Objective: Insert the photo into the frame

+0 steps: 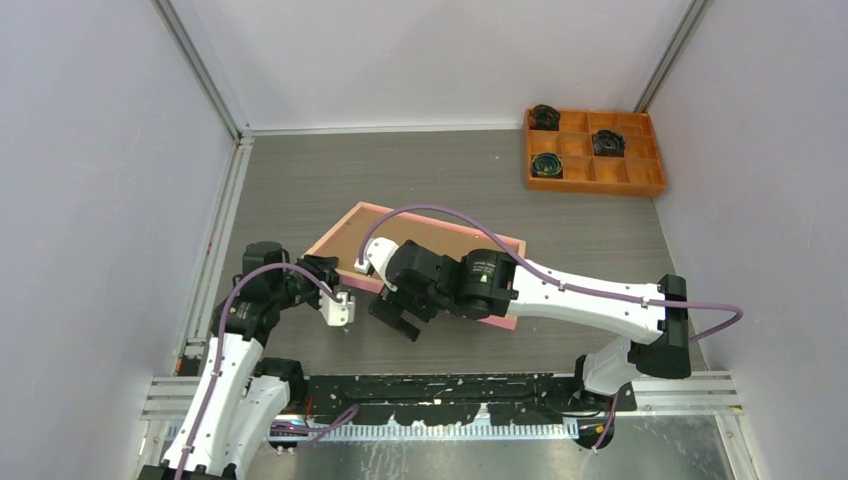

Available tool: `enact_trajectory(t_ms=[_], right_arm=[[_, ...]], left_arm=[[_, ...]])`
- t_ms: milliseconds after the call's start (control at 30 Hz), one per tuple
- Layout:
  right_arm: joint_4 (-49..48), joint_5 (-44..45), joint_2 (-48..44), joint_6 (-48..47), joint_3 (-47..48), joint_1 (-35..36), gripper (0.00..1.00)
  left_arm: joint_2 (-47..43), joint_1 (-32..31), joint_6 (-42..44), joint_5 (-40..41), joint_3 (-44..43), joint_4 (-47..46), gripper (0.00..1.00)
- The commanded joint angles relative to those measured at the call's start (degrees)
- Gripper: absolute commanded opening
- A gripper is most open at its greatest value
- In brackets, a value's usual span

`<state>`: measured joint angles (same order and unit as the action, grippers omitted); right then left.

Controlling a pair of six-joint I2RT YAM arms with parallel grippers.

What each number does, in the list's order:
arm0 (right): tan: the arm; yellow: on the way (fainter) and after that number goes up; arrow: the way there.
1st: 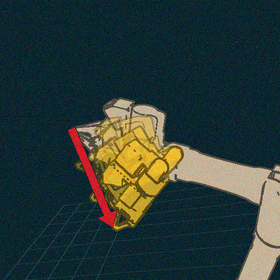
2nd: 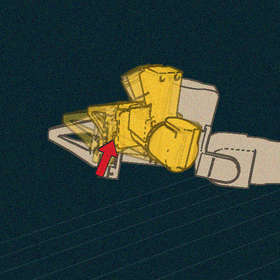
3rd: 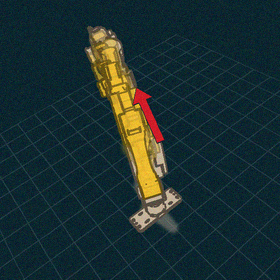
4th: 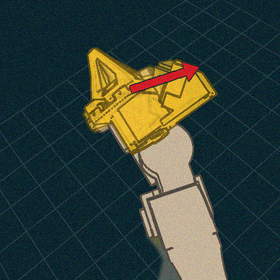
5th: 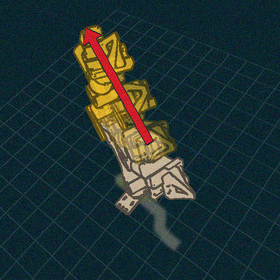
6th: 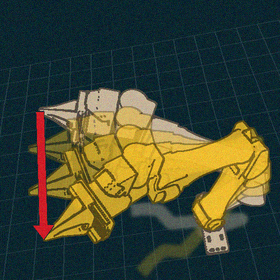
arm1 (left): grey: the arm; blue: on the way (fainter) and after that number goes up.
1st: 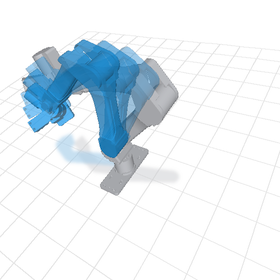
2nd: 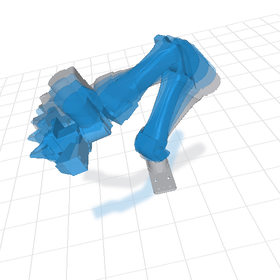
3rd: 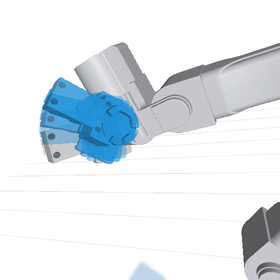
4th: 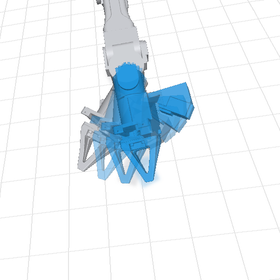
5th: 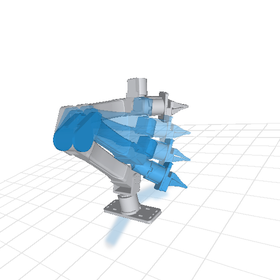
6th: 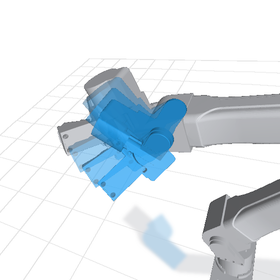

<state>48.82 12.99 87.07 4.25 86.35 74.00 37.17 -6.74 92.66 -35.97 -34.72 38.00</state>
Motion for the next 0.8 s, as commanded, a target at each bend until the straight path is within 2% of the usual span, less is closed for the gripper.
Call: enact_trajectory(t_ms=[0, 433, 633, 767], right_arm=[[-0.18, 3.27, -2.87, -1.94, -0.27, 1.23, 1.00], [-2.77, 14.32, 1.57, -6.89, -0.18, 5.40, 1.00], [-4.35, 17.72, 2.65, -11.33, -2.49, 5.43, 1.00], [-7.75, 20.27, 1.95, -13.60, -6.39, 5.44, 0.96]], left_arm=[[-0.13, 0.04, -4.89, -1.09, -4.21, 0.69, 0.11], [0.21, 0.02, -6.27, -0.98, -6.09, 3.48, 0.10], [-0.17, 0.06, -6.27, -0.98, -5.62, 3.67, 0.10], [-0.12, 0.06, -6.53, -0.88, -5.79, 3.60, 0.09]])
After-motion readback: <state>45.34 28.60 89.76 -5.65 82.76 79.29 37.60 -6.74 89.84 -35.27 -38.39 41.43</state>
